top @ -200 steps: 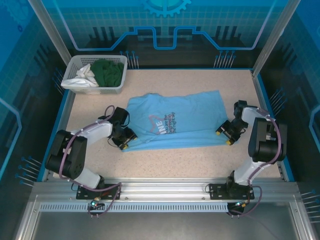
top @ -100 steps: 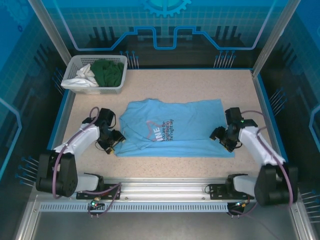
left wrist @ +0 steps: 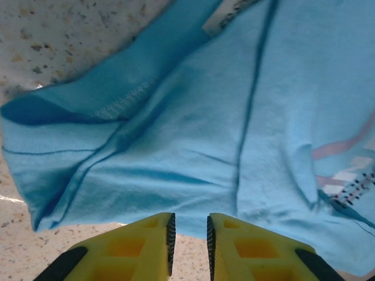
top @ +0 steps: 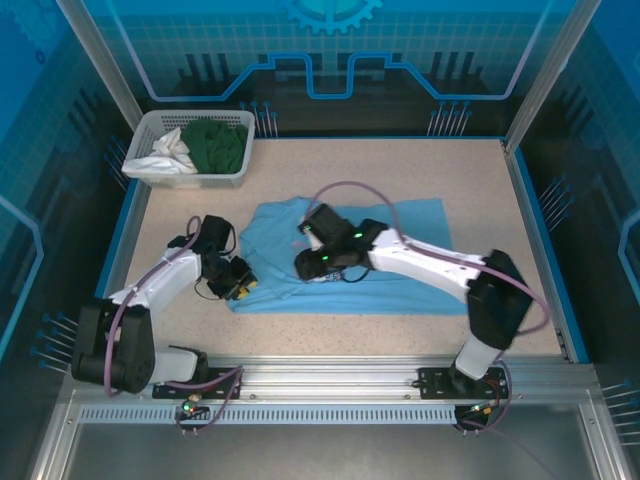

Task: Fold and stack the t-shirts

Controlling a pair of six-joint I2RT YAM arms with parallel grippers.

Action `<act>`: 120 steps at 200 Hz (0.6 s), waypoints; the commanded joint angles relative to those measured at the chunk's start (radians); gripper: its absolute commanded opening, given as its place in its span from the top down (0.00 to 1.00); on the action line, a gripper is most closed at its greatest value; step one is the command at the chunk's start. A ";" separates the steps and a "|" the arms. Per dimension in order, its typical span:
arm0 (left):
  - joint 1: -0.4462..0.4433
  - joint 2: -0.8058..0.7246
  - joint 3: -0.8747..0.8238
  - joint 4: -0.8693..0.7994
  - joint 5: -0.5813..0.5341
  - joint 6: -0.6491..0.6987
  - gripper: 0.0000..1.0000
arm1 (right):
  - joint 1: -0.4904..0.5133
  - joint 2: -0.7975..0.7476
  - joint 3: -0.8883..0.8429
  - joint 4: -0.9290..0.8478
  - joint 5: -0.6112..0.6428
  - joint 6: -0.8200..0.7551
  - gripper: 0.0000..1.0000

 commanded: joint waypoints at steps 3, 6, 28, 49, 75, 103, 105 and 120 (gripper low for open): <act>0.011 0.074 -0.009 0.039 0.027 -0.021 0.77 | 0.069 0.136 0.138 -0.094 0.018 -0.099 0.51; 0.013 0.079 -0.009 0.041 0.023 -0.023 0.78 | 0.076 0.155 0.157 -0.103 0.020 -0.102 0.50; 0.026 0.110 -0.012 0.056 -0.013 -0.030 0.78 | 0.104 0.270 0.280 -0.183 0.051 -0.124 0.52; 0.036 0.144 -0.019 0.068 -0.019 -0.018 0.78 | 0.125 0.334 0.337 -0.210 0.048 -0.132 0.53; 0.050 0.175 -0.036 0.079 -0.026 -0.006 0.78 | 0.152 0.392 0.376 -0.234 0.061 -0.140 0.53; 0.082 0.180 -0.076 0.108 -0.014 -0.001 0.78 | 0.153 0.431 0.394 -0.252 0.074 -0.118 0.55; 0.084 0.181 -0.077 0.109 -0.013 -0.001 0.78 | 0.154 0.433 0.394 -0.252 0.074 -0.119 0.55; 0.090 0.187 -0.081 0.111 -0.013 0.010 0.78 | 0.160 0.446 0.406 -0.255 0.076 -0.126 0.55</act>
